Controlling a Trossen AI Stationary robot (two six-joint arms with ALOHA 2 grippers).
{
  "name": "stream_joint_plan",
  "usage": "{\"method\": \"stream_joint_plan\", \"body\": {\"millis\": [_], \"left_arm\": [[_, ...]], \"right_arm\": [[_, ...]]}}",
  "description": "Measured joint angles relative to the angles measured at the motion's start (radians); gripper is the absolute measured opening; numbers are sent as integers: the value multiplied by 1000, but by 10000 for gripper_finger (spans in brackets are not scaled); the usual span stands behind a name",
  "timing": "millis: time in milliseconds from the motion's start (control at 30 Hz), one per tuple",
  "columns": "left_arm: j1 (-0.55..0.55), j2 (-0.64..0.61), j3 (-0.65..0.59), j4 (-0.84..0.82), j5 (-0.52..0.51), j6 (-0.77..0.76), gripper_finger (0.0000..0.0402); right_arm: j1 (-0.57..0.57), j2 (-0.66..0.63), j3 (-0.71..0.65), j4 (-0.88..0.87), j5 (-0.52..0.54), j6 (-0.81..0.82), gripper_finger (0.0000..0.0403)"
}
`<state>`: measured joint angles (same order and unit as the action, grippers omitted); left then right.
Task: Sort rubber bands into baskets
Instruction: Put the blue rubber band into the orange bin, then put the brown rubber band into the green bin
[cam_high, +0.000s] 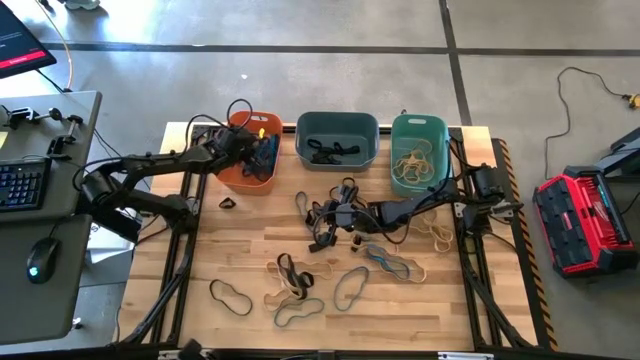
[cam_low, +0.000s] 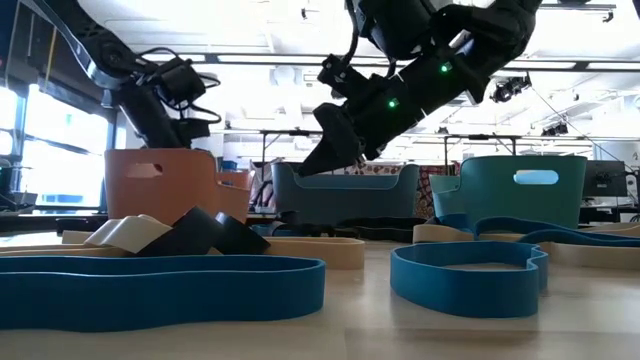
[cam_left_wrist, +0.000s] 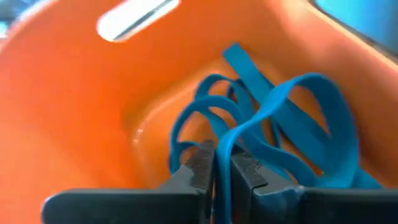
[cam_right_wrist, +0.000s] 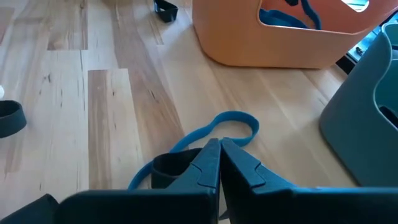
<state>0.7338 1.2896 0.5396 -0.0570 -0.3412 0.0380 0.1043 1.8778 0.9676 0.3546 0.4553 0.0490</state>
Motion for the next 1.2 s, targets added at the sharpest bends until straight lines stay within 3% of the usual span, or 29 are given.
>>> {"method": "stream_joint_plan", "body": {"millis": [133,533,967,1200], "left_arm": [[-1,-1,0,3,-41,16,54],[-28,-19,0,48,-37,46,152],[-153,-189,0,58,-30,45,159],[-263,-247,0,64,66,5,159]], "right_arm": [[8,0,0,-9,0,19,0],[0,0,0,-23,-3,32,0],[46,0,0,-128,-24,135,0],[107,0,0,-168,-48,165,0]]}}
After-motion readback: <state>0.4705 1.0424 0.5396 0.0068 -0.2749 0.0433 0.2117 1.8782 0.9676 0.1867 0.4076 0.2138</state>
